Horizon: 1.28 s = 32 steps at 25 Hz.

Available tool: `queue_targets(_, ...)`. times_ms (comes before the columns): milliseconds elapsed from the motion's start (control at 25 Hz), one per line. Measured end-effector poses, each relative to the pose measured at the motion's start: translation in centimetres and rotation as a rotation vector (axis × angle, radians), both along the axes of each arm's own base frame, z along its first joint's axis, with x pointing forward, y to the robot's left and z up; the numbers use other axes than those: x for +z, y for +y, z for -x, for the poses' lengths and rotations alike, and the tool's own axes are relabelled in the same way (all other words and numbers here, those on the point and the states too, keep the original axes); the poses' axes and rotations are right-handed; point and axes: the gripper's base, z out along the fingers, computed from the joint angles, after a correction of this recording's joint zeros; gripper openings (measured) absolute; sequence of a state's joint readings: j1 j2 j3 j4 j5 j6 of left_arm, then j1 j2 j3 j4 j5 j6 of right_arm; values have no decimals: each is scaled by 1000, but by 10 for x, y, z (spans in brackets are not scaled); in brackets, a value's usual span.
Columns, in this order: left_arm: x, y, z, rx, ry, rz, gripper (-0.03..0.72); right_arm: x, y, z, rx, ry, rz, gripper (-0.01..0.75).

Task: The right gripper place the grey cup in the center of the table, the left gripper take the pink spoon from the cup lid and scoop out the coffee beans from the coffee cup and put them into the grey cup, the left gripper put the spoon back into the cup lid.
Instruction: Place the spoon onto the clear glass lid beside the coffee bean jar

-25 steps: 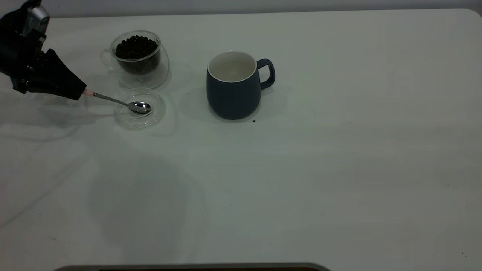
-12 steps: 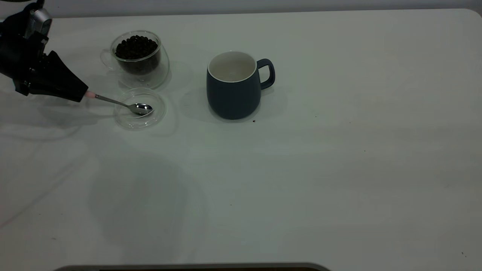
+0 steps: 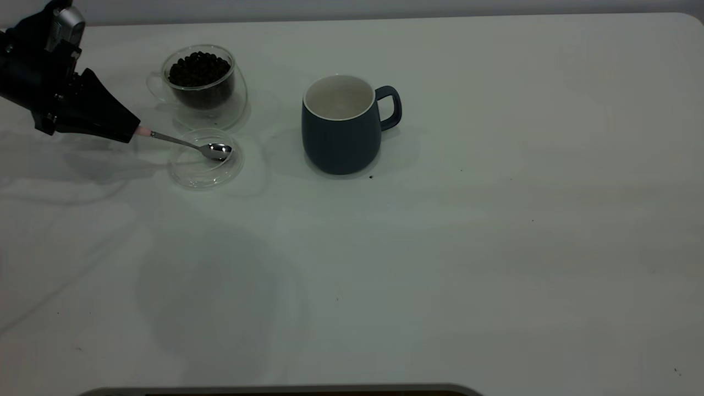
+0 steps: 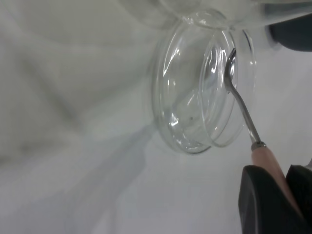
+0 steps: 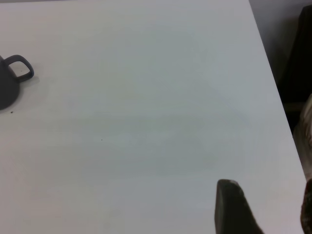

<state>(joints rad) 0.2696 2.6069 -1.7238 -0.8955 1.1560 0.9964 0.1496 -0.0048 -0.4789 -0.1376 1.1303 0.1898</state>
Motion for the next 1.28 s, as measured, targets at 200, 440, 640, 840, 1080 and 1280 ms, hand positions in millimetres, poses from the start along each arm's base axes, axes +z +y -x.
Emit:
queue_targets(200,0,0,-1,6,-8,-4,126,0,0,0,0,0,0,372)
queue_targets(440,-1,1,-2,5,-28,-15,126,0,0,0,0,0,0,372)
queue_targets(640,-2,1,-2,7,-33,-20,126,0,0,0,0,0,0,372)
queue_targets(840,-2,1,-3,10,-35,-24,126,0,0,0,0,0,0,372)
queue_targets(1080,-12,-1,1,12,-1,3,128,0,0,0,0,0,0,372)
queue_targets(1280,-16,-1,2,19,27,12,153,0,0,0,0,0,0,372)
